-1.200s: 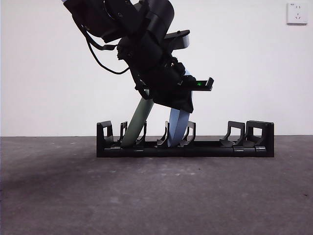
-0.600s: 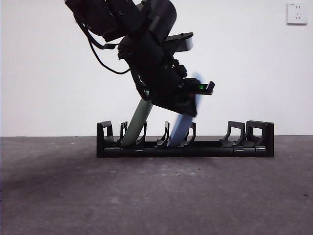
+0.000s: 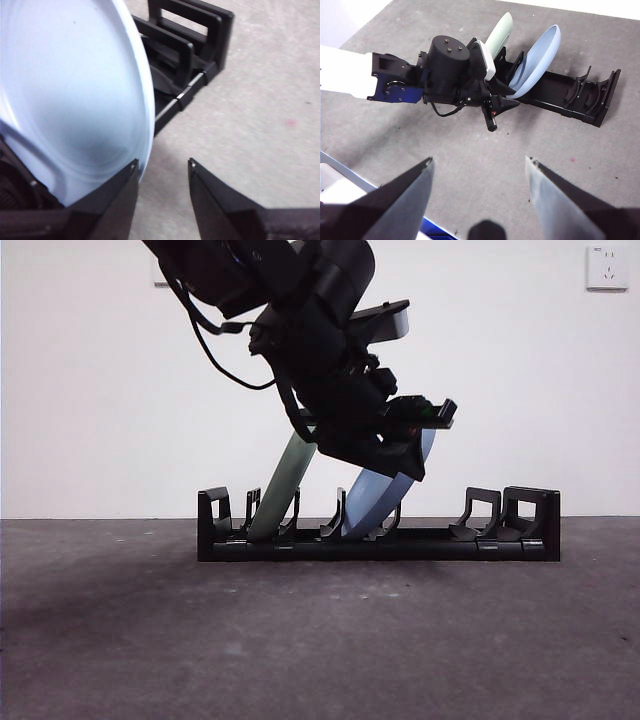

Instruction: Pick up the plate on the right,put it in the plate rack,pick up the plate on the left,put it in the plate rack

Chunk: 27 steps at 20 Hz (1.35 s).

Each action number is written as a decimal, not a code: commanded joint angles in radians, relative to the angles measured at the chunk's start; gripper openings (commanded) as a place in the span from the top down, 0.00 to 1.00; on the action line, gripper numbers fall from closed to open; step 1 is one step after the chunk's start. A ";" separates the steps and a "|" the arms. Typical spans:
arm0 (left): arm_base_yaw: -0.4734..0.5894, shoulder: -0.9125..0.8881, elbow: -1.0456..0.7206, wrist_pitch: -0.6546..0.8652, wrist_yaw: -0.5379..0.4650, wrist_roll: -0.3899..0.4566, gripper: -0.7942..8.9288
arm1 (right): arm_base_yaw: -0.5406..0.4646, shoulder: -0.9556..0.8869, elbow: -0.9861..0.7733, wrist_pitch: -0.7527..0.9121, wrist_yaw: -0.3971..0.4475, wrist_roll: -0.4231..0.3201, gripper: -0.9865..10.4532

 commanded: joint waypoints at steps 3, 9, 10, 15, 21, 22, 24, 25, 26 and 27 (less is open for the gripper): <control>-0.008 -0.068 -0.003 -0.062 0.008 -0.010 0.63 | 0.001 0.000 -0.008 -0.022 0.000 -0.012 0.64; -0.025 -0.203 -0.003 -0.239 0.015 -0.014 0.63 | 0.001 0.000 -0.008 -0.022 0.000 -0.016 0.64; -0.032 -0.240 -0.003 -0.287 0.016 -0.014 0.63 | 0.001 0.000 -0.008 -0.023 0.000 -0.018 0.64; -0.074 -0.491 -0.003 -0.598 0.016 -0.014 0.63 | 0.001 0.000 -0.009 -0.023 0.000 -0.040 0.64; -0.108 -0.842 -0.003 -0.929 0.016 -0.094 0.63 | 0.001 -0.001 -0.030 -0.024 -0.016 -0.056 0.64; -0.108 -0.892 -0.003 -0.967 0.016 -0.105 0.63 | 0.002 -0.002 -0.044 -0.024 -0.038 -0.056 0.64; -0.108 -0.981 -0.003 -1.028 0.016 -0.120 0.63 | 0.002 -0.002 -0.086 -0.024 -0.097 -0.061 0.64; -0.108 -1.023 -0.003 -1.054 0.016 -0.131 0.63 | 0.002 -0.002 -0.114 -0.024 -0.118 -0.061 0.64; -0.108 -1.053 -0.003 -1.069 0.016 -0.142 0.63 | 0.002 -0.002 -0.138 -0.024 -0.130 -0.064 0.64; -0.108 -1.083 -0.003 -1.083 0.016 -0.143 0.63 | 0.002 -0.002 -0.169 -0.024 -0.136 -0.064 0.64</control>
